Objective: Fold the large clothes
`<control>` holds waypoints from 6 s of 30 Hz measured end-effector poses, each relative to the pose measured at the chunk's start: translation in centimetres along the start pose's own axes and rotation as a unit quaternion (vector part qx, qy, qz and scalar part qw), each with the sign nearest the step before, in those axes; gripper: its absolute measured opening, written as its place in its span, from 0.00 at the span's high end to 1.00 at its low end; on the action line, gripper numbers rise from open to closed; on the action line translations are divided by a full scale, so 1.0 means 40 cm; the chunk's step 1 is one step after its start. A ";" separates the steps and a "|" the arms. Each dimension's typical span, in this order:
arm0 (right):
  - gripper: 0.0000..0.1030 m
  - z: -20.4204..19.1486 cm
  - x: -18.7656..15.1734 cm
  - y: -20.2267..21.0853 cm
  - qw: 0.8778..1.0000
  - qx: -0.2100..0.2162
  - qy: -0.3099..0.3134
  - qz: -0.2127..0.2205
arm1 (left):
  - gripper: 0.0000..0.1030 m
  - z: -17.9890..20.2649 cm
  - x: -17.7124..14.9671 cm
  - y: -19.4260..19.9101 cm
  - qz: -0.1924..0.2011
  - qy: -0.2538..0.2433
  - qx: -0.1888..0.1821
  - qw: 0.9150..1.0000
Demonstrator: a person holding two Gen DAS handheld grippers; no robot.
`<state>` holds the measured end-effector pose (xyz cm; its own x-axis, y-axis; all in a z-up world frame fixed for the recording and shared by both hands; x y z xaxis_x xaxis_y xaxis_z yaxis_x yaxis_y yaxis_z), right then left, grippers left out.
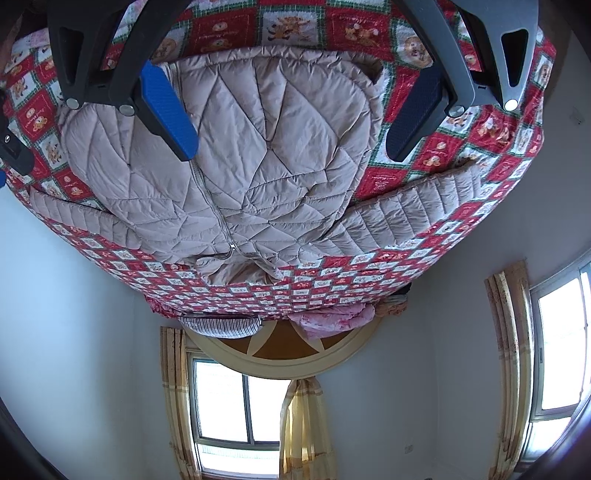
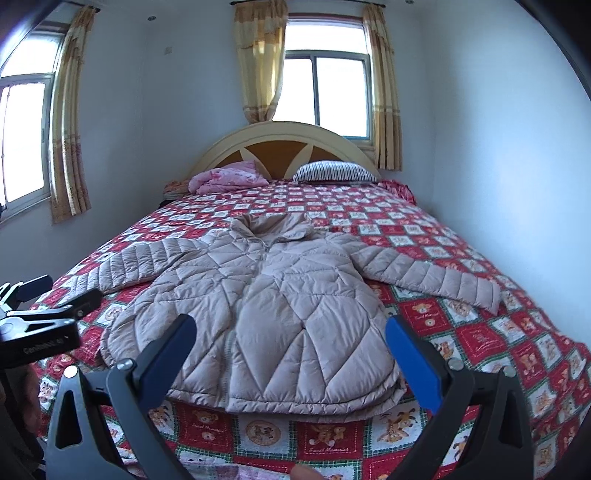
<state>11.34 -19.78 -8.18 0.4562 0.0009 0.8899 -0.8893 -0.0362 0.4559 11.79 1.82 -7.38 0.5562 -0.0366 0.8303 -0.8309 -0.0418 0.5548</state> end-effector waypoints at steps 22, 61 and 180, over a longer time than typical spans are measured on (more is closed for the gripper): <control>0.08 0.602 -0.076 -0.329 0.970 -0.123 -0.183 -0.106 | 0.01 0.033 0.107 -0.503 -0.045 -0.004 0.035 0.998; 0.89 0.840 0.357 -0.474 0.960 -0.263 -0.044 -0.079 | 0.01 -0.047 0.002 -0.805 -0.172 0.064 0.031 0.983; 0.45 -0.014 0.078 -0.968 0.981 0.017 0.002 -0.195 | 0.01 0.117 0.124 -0.958 -0.136 0.024 0.079 0.987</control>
<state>47.18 -17.80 -23.03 0.7610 0.0243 0.6483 -0.6459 -0.0654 0.7606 46.47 -1.43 -24.78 0.7533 0.0452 0.6561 -0.6368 -0.1990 0.7449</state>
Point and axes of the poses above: each gripper's, at about its wrist camera, not at the fingertips, and y roughly against the way its jaws point, z to its right, x to its top, the point moved 8 cm from there along -y, roughly the way its jaws point, and after that the axes turned 3 degrees about -z, right-handed, at the moved point
